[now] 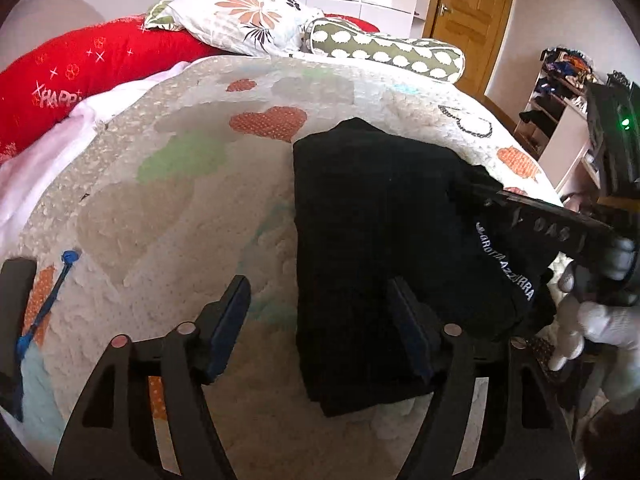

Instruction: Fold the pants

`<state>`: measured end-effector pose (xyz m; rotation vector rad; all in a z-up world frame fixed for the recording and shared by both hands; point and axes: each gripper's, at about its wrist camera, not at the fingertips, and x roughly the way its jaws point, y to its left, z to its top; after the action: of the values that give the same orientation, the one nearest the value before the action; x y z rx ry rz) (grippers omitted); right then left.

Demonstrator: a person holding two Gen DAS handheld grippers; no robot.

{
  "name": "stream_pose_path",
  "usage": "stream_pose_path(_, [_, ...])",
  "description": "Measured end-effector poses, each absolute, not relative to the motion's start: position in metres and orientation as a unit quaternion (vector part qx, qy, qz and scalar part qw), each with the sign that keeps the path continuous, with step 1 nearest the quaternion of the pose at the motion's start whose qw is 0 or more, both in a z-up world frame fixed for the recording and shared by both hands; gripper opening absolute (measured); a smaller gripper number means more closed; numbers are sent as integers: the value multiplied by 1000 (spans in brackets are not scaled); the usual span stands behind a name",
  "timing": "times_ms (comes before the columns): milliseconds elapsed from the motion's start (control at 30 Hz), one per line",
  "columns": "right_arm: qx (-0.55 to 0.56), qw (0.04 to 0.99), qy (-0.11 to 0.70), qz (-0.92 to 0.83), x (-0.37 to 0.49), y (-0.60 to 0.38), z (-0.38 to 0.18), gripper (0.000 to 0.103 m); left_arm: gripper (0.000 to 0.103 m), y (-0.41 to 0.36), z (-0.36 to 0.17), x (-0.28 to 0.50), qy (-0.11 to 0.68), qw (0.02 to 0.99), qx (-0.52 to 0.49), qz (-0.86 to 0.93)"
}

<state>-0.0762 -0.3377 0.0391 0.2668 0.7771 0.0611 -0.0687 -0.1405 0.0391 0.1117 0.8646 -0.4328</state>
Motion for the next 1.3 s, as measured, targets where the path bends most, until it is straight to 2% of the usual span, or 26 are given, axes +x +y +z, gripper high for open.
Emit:
stream_pose_path(100, [145, 913, 379, 29, -87, -341, 51, 32, 72, -142, 40, -72, 411, 886, 62, -206])
stream_pose_path(267, [104, 924, 366, 40, -131, -321, 73, 33, 72, -136, 38, -69, 419, 883, 37, -209])
stream_pose_path(467, [56, 922, 383, 13, -158, -307, 38, 35, 72, -137, 39, -75, 416, 886, 38, -204])
stream_pose_path(767, [97, 929, 357, 16, -182, -309, 68, 36, 72, -126, 52, -85, 408, 891, 10, -200])
stream_pose_path(1100, [159, 937, 310, 21, -203, -302, 88, 47, 72, -120, 77, -118, 360, 913, 36, -187])
stream_pose_path(1300, [157, 939, 305, 24, -211, -295, 93, 49, 72, -119, 86, -132, 342, 922, 54, -175])
